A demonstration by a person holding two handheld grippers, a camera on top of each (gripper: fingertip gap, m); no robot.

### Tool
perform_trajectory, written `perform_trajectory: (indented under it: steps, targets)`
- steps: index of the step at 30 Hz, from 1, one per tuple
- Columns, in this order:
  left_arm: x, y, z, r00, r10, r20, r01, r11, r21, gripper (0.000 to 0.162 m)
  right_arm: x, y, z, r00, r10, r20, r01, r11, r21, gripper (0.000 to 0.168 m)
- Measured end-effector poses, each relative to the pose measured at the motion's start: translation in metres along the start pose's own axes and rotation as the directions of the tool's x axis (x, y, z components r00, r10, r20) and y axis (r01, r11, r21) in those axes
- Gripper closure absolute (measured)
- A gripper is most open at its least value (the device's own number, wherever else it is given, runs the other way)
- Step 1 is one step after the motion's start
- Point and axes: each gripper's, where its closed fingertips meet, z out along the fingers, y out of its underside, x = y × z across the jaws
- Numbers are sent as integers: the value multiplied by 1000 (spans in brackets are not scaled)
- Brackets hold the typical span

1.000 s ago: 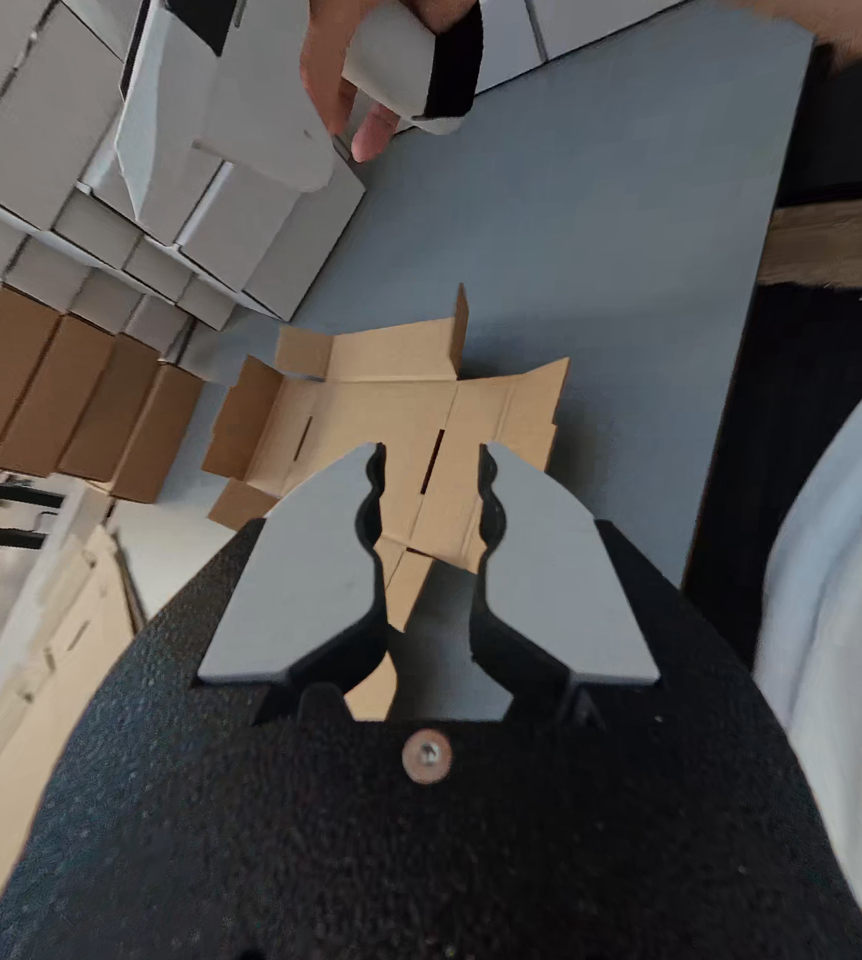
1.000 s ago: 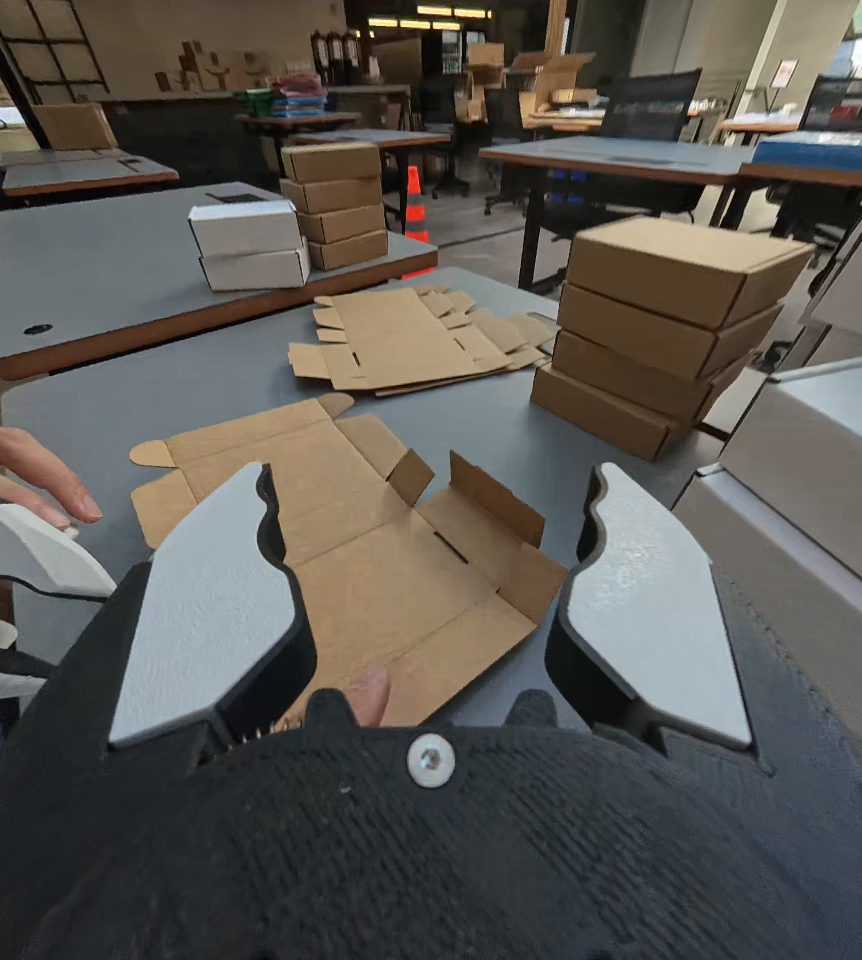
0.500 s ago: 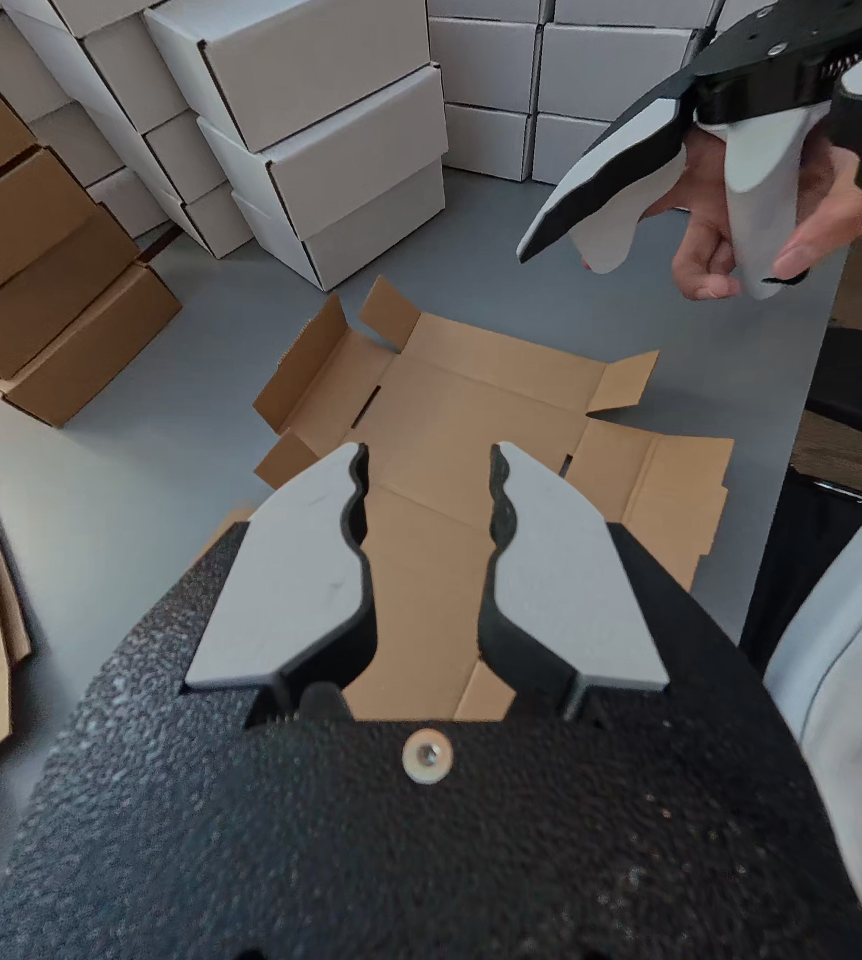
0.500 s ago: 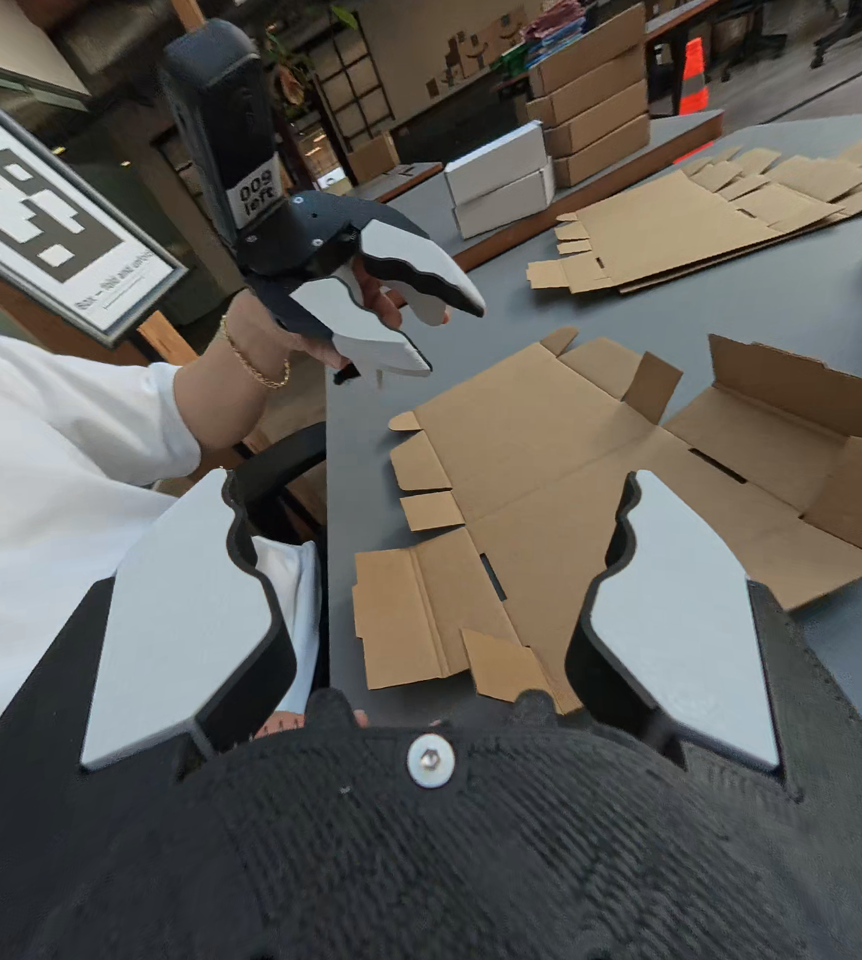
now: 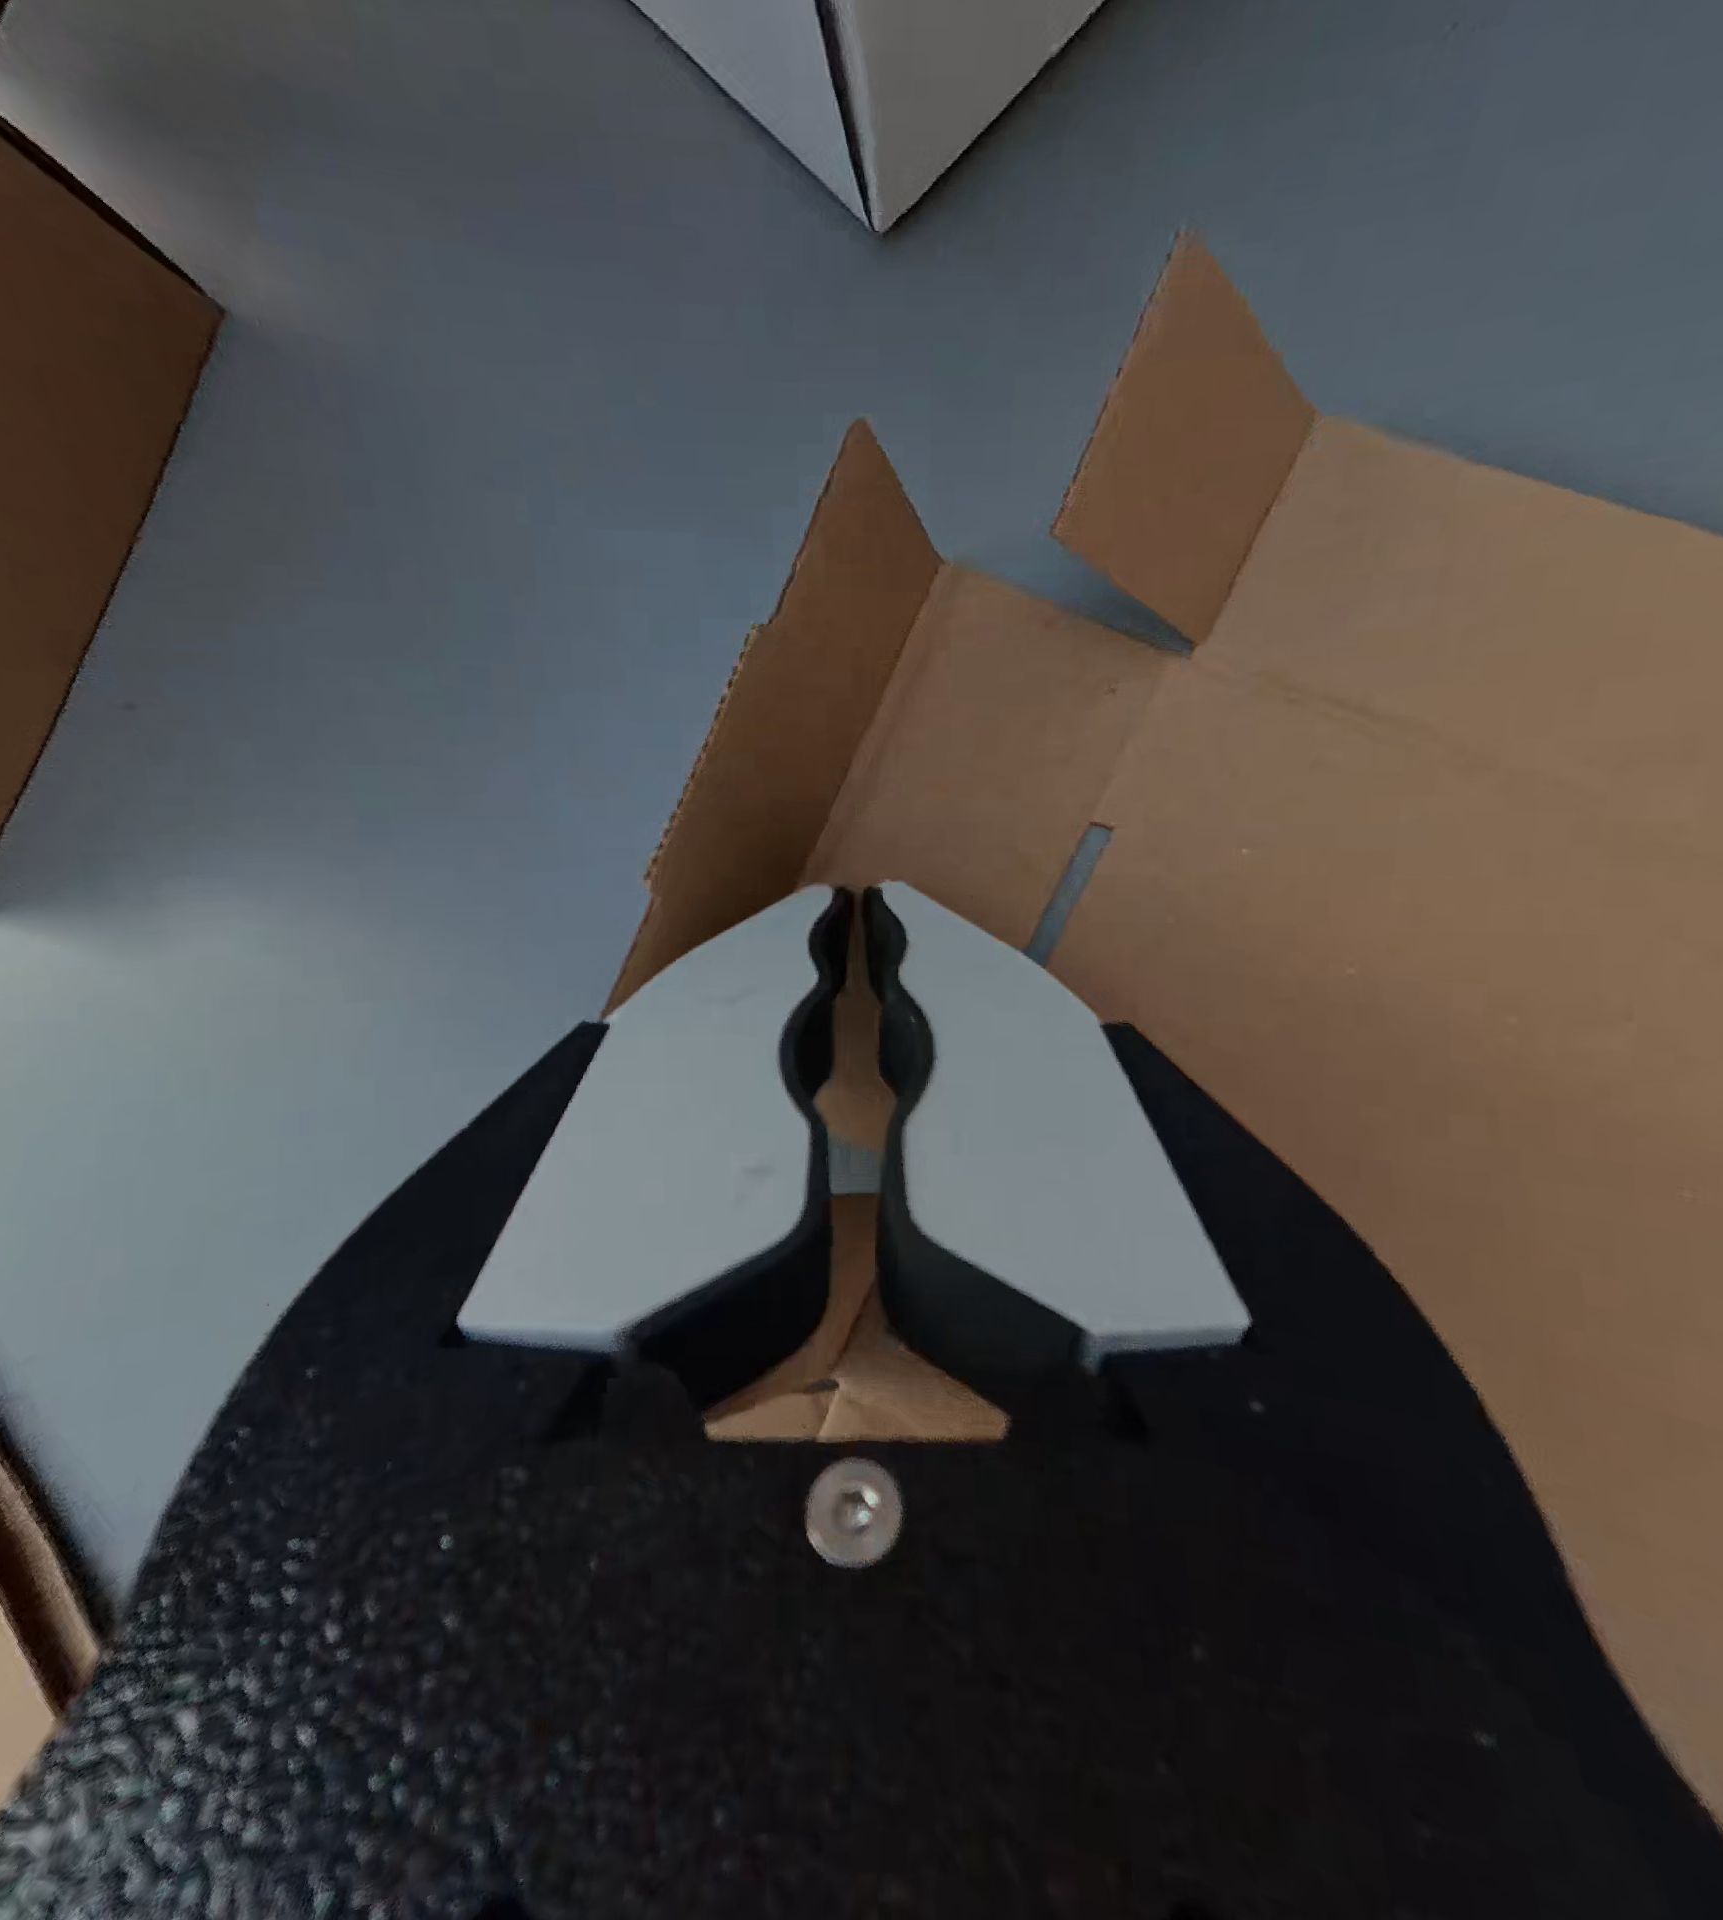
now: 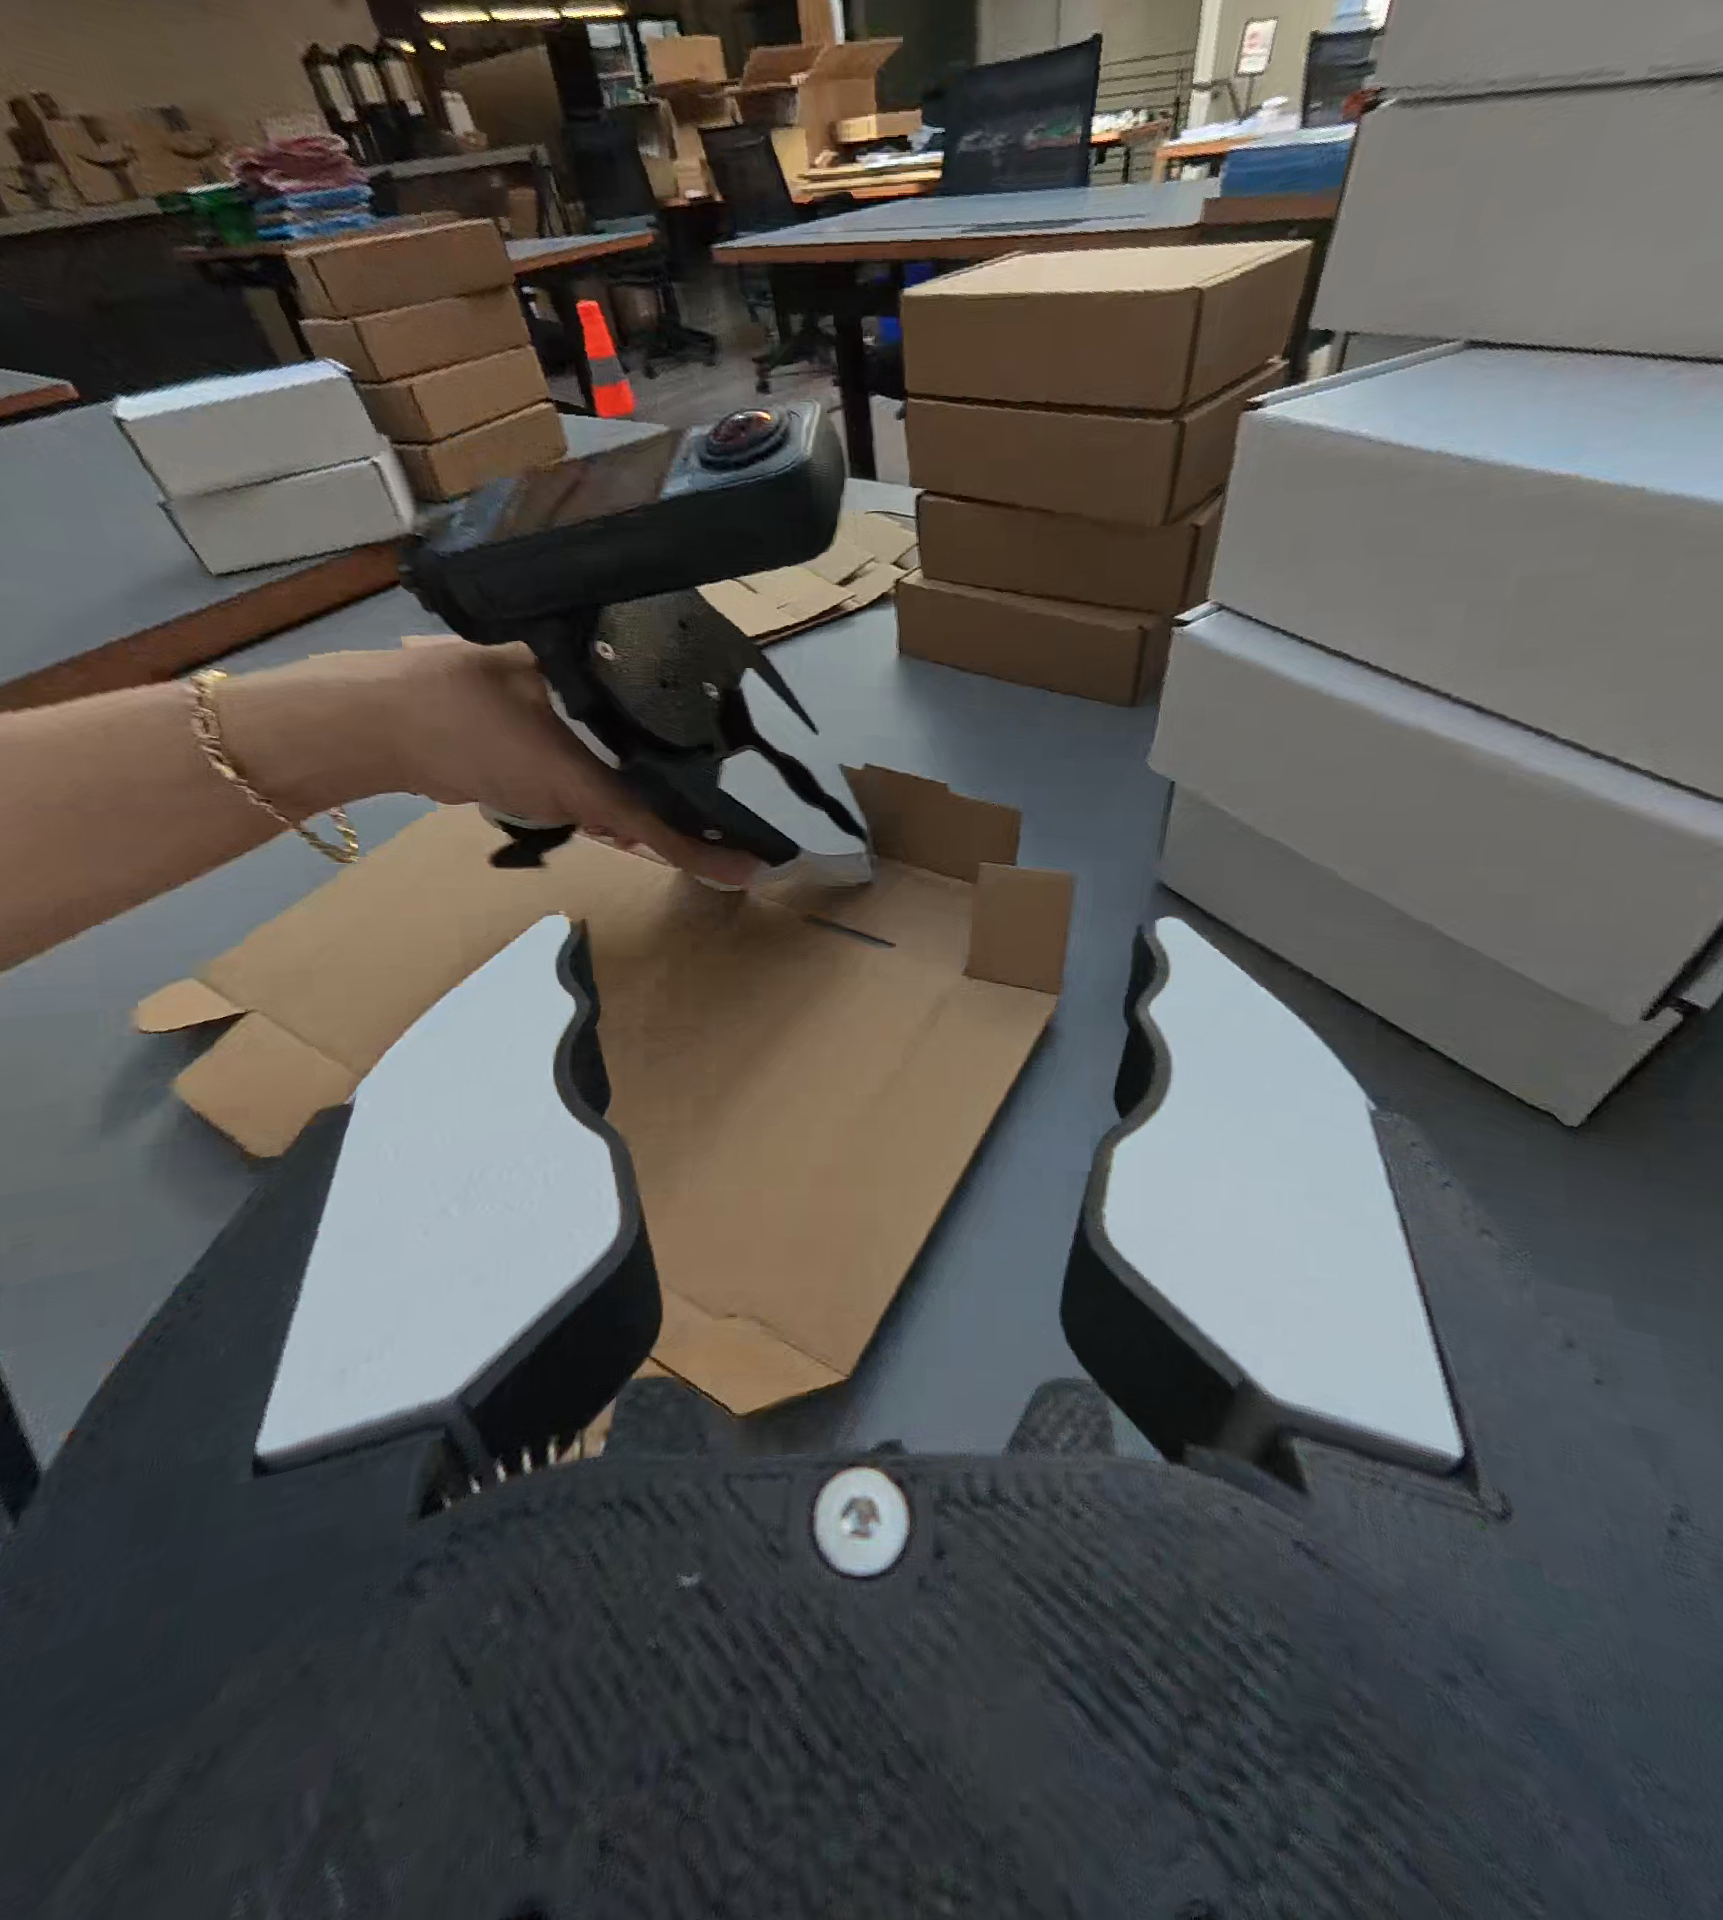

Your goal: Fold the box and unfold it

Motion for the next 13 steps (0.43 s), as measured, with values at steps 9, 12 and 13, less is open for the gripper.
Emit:
perform_trajectory:
  steps: [9, 12, 13]
  targets:
    - [-1, -3, -5, 998, 58, 28, -60, 995, 80, 160, -56, 8, 10, 927, 73, 367, -44, 995, -86, 67]
    - [6, -19, -36, 1000, 14, -24, -8, 972, 234, 159, -2, 15, 24, 994, -57, 97, 69, 990, -127, 114]
    - [10, -24, -51, 998, -7, -60, 25, 956, 291, 159, 1, 20, 24, 988, -88, 123, 108, 981, -164, 127]
